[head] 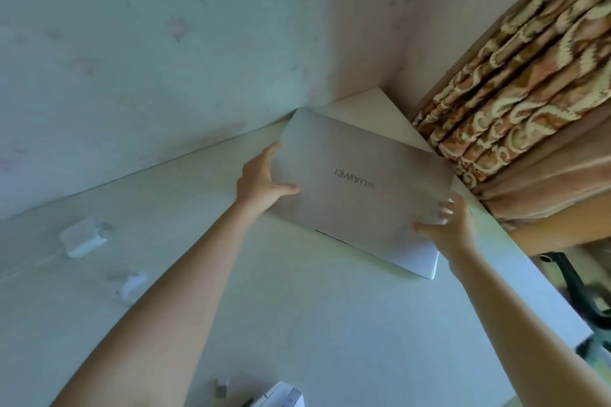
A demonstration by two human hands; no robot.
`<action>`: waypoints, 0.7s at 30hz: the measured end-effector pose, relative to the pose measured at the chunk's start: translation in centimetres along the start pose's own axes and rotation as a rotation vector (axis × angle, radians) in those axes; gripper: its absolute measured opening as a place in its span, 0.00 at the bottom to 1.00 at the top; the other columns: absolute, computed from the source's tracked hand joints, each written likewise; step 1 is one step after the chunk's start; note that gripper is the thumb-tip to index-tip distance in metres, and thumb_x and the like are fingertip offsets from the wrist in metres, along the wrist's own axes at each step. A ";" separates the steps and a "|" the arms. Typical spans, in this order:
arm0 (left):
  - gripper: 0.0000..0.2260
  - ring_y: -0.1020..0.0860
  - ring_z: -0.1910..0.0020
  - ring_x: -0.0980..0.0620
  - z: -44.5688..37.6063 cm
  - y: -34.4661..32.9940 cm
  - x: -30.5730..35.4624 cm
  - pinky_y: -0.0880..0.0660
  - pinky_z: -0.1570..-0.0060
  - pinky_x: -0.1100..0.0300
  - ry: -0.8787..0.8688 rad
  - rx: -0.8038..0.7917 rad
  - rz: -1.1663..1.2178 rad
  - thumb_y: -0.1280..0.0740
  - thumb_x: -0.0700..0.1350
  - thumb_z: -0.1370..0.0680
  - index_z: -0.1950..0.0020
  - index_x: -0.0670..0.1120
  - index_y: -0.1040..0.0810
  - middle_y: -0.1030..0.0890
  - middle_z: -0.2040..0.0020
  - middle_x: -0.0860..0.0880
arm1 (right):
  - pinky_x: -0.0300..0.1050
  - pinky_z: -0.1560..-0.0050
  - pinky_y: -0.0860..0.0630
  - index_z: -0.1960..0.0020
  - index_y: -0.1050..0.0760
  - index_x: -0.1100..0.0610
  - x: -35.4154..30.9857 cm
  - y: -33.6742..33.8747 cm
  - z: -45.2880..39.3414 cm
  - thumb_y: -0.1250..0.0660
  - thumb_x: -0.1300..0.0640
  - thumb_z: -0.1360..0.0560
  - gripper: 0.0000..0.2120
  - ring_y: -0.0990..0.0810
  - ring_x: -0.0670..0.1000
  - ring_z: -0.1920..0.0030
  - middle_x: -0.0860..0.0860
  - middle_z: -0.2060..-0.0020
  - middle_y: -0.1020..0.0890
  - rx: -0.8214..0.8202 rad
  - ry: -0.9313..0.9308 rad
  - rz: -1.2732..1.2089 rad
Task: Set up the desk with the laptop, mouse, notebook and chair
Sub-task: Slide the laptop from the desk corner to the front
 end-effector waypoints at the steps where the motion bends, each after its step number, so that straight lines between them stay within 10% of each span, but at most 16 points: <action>1: 0.49 0.34 0.29 0.48 -1.0 0.2 -0.3 0.35 0.31 0.51 0.041 -0.017 0.080 0.19 0.49 0.43 0.26 0.55 0.38 0.30 0.29 0.50 | 0.47 0.55 0.28 0.31 0.37 0.54 0.0 0.5 -0.7 0.23 0.70 0.40 0.42 0.28 0.55 0.45 0.56 0.38 0.30 0.008 -0.038 -0.037; 7: 0.50 0.31 0.37 0.57 -3.8 0.1 -0.7 0.34 0.39 0.61 0.150 -0.222 0.370 0.22 0.31 0.38 0.23 0.51 0.44 0.30 0.34 0.54 | 0.53 0.50 0.24 0.26 0.41 0.54 0.7 1.8 -2.5 0.26 0.75 0.39 0.47 0.23 0.59 0.45 0.59 0.40 0.26 -0.081 -0.199 -0.279; 12: 0.50 0.28 0.35 0.52 -5.1 0.6 -2.2 0.32 0.33 0.54 0.227 -0.239 0.426 0.23 0.27 0.40 0.24 0.51 0.40 0.26 0.34 0.51 | 0.46 0.59 0.26 0.29 0.36 0.60 0.8 2.0 -2.6 0.28 0.77 0.38 0.40 0.23 0.57 0.49 0.58 0.44 0.24 -0.100 -0.214 -0.329; 21: 0.35 0.23 0.44 0.55 -4.1 1.3 -1.9 0.27 0.54 0.66 0.157 -0.327 0.391 0.24 0.28 0.37 0.37 0.56 0.26 0.19 0.45 0.54 | 0.54 0.51 0.22 0.37 0.26 0.58 1.7 1.7 -2.4 0.30 0.78 0.38 0.32 0.20 0.64 0.48 0.65 0.44 0.21 -0.186 -0.147 -0.414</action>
Point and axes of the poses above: each hand's wrist, its own z-axis away from the middle knuckle, its own y-axis out of the back of the hand, x = y × z, the point moved 3 cm from there along -z, towards the middle knuckle
